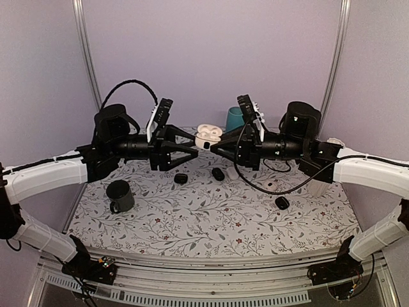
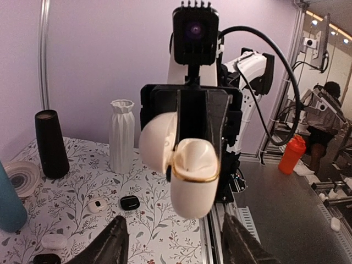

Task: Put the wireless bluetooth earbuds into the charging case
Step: Pass from the right arm to the left

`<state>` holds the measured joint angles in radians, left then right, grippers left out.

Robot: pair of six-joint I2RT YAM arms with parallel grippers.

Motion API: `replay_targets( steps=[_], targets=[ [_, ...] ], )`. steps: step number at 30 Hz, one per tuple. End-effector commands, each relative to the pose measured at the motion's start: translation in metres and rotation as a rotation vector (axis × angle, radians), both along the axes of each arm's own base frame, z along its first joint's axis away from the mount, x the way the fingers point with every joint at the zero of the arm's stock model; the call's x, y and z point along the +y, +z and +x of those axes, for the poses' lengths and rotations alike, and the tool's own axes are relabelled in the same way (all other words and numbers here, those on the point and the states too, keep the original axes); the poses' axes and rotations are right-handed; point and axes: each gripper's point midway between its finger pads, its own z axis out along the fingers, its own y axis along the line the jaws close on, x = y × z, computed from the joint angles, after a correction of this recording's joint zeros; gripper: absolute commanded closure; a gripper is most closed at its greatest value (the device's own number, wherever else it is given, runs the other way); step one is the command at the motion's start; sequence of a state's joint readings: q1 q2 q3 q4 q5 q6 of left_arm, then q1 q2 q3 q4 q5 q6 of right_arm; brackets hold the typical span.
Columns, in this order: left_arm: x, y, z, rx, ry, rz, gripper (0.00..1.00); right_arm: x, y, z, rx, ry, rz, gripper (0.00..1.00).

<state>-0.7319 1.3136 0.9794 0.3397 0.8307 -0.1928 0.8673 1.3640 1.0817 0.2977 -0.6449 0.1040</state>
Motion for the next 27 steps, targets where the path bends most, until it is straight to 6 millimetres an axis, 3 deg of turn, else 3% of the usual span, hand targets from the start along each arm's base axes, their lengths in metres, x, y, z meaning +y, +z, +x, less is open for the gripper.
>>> replay_targets(
  steps=[1,11,20,27],
  targets=[
    [-0.006,0.018,-0.007,-0.071,-0.021,-0.028,0.44,0.006,0.005,-0.002,-0.002,0.050,-0.002,0.97],
    [-0.015,0.017,-0.011,-0.054,-0.057,0.013,0.59,0.009,0.006,0.003,0.000,0.032,-0.003,0.97],
    [-0.016,0.012,-0.011,-0.024,-0.055,0.039,0.59,0.010,0.009,0.004,-0.005,0.026,0.003,0.97],
    [-0.015,0.015,-0.014,-0.024,-0.062,0.031,0.72,0.012,0.008,0.003,-0.004,0.024,0.001,0.97]
  ],
)
